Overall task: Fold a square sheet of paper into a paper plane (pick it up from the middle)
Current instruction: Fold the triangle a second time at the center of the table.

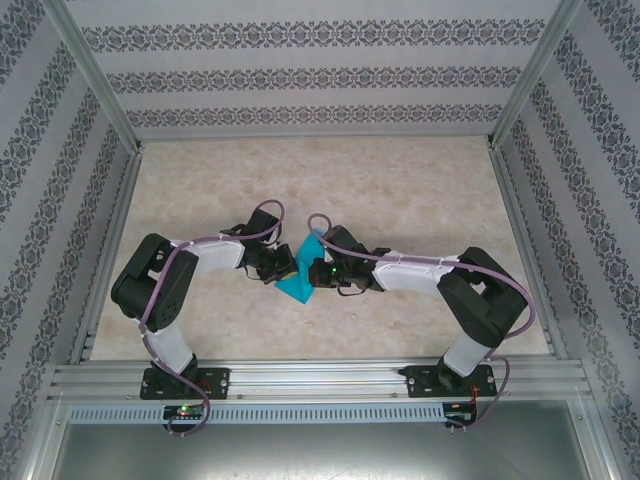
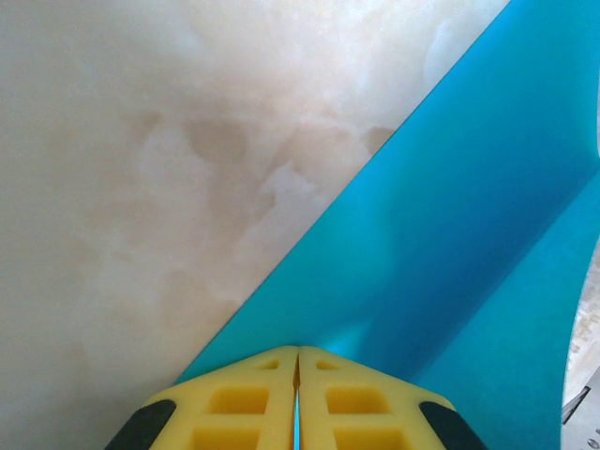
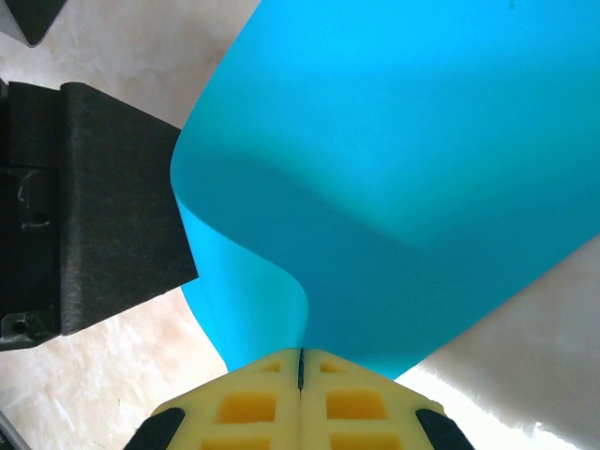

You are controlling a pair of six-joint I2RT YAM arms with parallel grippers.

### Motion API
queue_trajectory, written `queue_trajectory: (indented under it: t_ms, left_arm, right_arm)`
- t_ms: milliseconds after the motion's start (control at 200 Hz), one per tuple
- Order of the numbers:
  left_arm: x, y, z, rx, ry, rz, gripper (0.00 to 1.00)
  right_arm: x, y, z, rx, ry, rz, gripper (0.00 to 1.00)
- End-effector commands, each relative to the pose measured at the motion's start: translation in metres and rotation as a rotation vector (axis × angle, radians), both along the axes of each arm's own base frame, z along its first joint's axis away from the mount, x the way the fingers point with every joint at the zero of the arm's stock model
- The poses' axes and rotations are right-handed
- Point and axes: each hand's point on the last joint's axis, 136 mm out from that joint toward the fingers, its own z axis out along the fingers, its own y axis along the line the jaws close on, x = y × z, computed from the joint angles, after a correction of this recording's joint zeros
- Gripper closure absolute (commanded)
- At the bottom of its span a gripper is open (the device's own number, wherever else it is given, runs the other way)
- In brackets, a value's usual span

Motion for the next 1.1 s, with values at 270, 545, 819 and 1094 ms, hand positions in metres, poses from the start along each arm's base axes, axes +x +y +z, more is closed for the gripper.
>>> queue_trajectory:
  t_ms: [270,545,819,1094]
  left_arm:
    - [-0.011,0.014,-0.015,0.111,0.039,-0.018,0.88]
    - [-0.01,0.016,-0.013,0.127,0.03,-0.022,0.88]
    - [-0.011,0.017,-0.002,0.126,-0.002,-0.043,0.85]
    - [-0.026,0.021,0.018,0.108,-0.029,-0.08,0.82]
  right_arm:
    - [0.01,-0.001,-0.015,0.046,0.026,0.041,1.0]
    - [0.013,-0.003,-0.02,0.046,0.041,0.046,1.0]
    - [0.014,-0.001,-0.025,0.054,0.054,0.047,1.0]
    - [0.015,0.004,-0.013,0.077,0.042,0.058,1.0]
